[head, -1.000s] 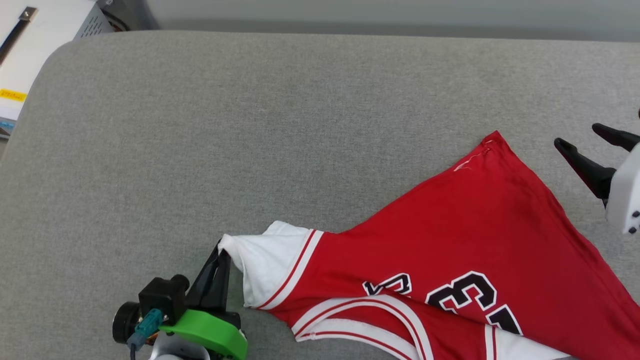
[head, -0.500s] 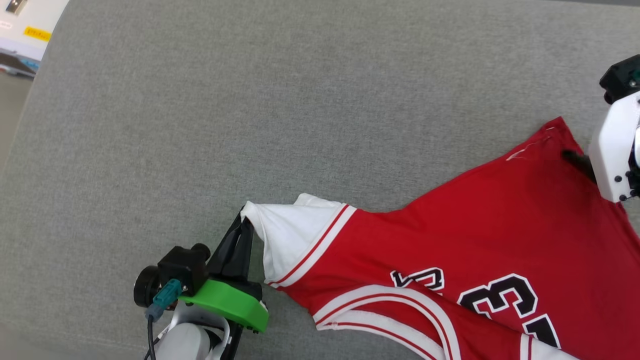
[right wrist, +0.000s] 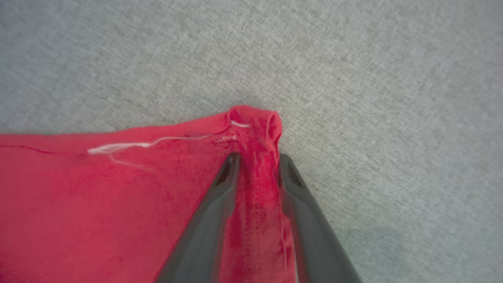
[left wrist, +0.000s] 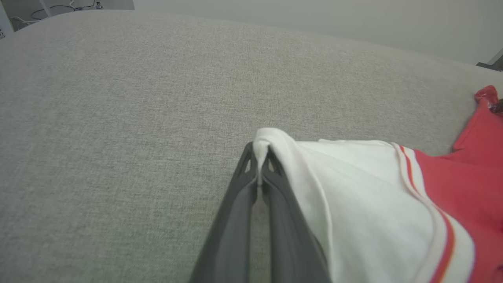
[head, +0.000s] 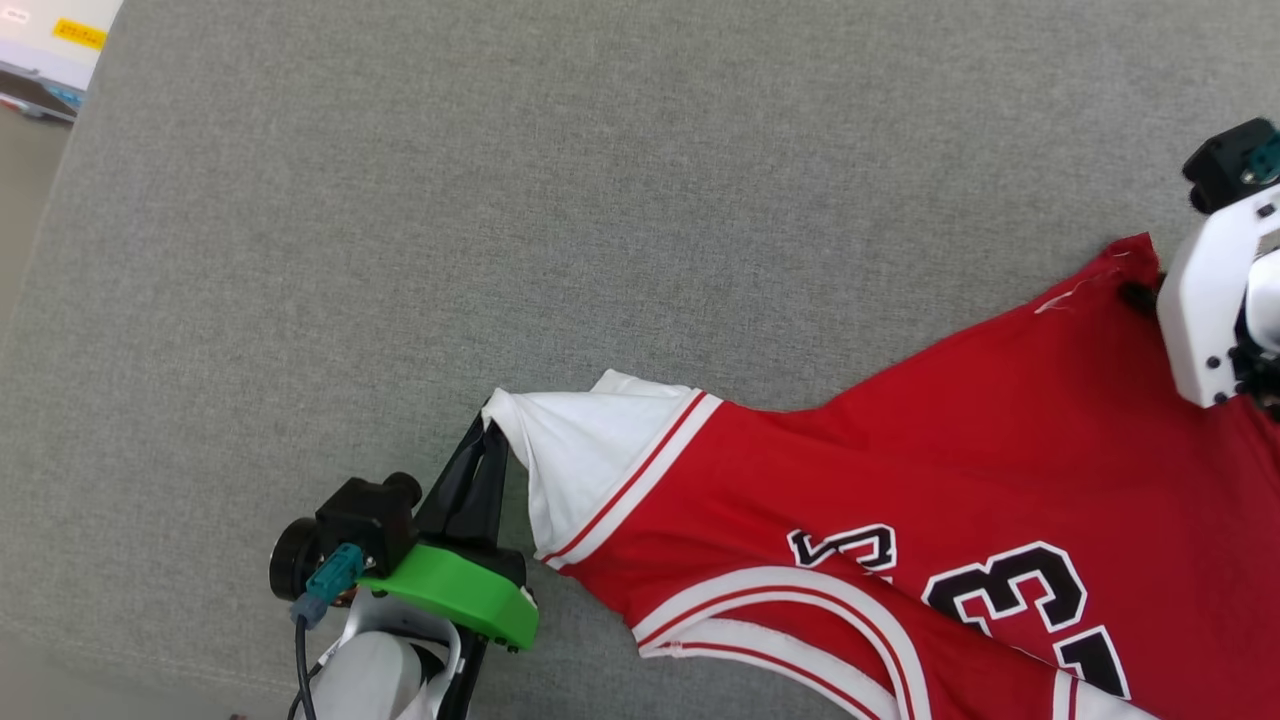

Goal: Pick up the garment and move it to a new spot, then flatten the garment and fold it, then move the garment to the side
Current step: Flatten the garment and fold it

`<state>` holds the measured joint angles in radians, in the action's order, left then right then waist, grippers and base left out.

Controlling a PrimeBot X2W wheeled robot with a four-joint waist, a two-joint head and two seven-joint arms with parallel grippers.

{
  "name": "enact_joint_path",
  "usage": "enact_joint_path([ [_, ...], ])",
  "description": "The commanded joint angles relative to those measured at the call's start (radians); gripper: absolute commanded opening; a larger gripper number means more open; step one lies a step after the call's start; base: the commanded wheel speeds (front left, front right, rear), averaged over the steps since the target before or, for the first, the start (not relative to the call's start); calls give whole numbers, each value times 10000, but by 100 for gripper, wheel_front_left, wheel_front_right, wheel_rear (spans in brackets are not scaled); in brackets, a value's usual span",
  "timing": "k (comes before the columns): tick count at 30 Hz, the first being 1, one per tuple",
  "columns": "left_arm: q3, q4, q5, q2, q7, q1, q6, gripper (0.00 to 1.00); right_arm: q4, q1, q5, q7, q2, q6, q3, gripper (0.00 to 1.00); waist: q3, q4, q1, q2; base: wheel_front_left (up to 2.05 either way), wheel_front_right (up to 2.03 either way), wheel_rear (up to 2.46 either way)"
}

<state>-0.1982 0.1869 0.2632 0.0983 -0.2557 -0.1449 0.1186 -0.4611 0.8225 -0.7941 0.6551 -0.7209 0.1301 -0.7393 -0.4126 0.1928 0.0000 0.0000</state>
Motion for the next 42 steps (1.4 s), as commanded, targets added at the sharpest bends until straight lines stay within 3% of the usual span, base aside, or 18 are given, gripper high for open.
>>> enact_joint_path([
  [1,60,35,-91,8,-59,-65,30,0,-325,-397,-131,-166,239,6,-439,0,324,-175,0,0,0,0,0],
  [17,403,-586,-371,948,-59,-517,86,0,1372,-464,-854,-3645,-581,6,-72,0,2389,-1248,0,0,0,0,0],
  [26,301,-1520,-367,1612,425,-2679,104,0,2204,-377,-594,-5367,-447,6,1581,0,2791,-1735,0,0,0,0,0],
  [34,71,-1977,-97,2015,979,-5158,115,0,2777,-58,36,-5492,3,6,3295,0,2382,-1982,0,0,0,0,0],
  [42,-580,-1733,80,2442,1564,-8213,119,0,3384,1030,805,-4782,480,6,4656,0,992,-2025,0,0,0,0,0],
])
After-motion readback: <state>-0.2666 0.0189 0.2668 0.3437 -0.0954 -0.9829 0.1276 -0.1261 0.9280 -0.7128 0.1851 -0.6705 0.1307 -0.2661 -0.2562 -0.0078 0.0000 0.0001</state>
